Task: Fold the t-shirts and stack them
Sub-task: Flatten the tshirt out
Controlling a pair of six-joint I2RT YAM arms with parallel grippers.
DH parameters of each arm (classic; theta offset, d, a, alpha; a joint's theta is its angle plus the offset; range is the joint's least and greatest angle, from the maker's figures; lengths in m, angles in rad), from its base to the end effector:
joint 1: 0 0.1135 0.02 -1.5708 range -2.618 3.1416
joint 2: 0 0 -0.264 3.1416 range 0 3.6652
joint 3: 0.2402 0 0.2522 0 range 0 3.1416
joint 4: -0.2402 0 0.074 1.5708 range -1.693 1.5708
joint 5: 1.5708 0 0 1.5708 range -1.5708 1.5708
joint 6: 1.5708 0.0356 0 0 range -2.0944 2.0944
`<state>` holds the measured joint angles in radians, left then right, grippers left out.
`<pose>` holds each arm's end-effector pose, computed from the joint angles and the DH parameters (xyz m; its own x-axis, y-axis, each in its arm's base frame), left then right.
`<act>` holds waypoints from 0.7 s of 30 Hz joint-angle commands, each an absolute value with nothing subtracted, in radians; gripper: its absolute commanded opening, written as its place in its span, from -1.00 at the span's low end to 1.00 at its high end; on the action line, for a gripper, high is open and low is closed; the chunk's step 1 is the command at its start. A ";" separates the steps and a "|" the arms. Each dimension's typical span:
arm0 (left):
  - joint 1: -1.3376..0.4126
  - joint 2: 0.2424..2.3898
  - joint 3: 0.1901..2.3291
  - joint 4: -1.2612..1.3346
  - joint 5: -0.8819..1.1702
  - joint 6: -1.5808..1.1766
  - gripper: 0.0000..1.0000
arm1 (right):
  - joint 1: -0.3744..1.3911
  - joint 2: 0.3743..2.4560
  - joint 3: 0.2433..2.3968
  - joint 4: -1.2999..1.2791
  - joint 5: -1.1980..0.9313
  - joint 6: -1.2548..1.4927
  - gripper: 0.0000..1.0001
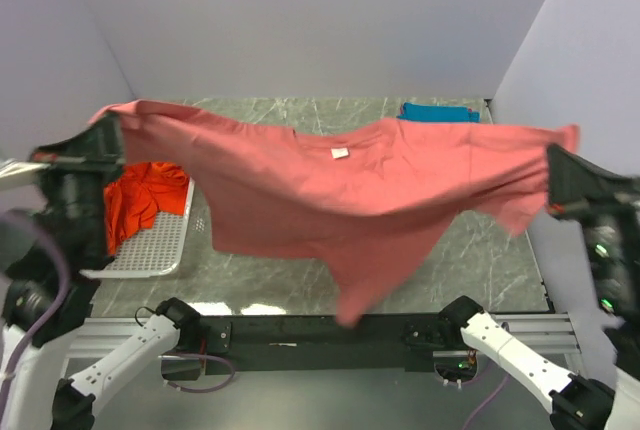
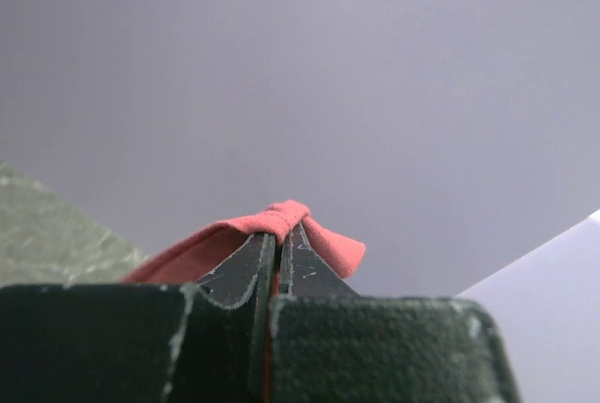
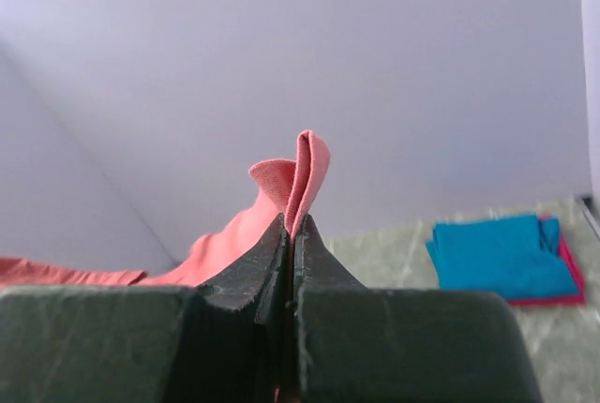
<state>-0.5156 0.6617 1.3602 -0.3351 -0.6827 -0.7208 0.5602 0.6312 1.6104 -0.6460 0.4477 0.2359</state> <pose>0.0595 -0.0079 0.5153 0.3184 -0.7691 -0.5542 0.1061 0.6099 -0.7854 0.0030 -0.0163 0.5408 0.2385 0.3983 -0.8857 -0.1935 0.9132 0.3585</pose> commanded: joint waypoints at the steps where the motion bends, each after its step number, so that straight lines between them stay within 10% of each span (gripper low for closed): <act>1: -0.509 0.612 1.410 -0.279 -0.712 -0.635 -0.99 | 0.560 0.595 1.686 -0.672 0.402 0.187 -1.00; 21: -0.509 0.843 1.411 -0.224 -0.900 -0.578 -0.99 | 0.558 0.808 1.585 -0.523 0.731 0.120 -1.00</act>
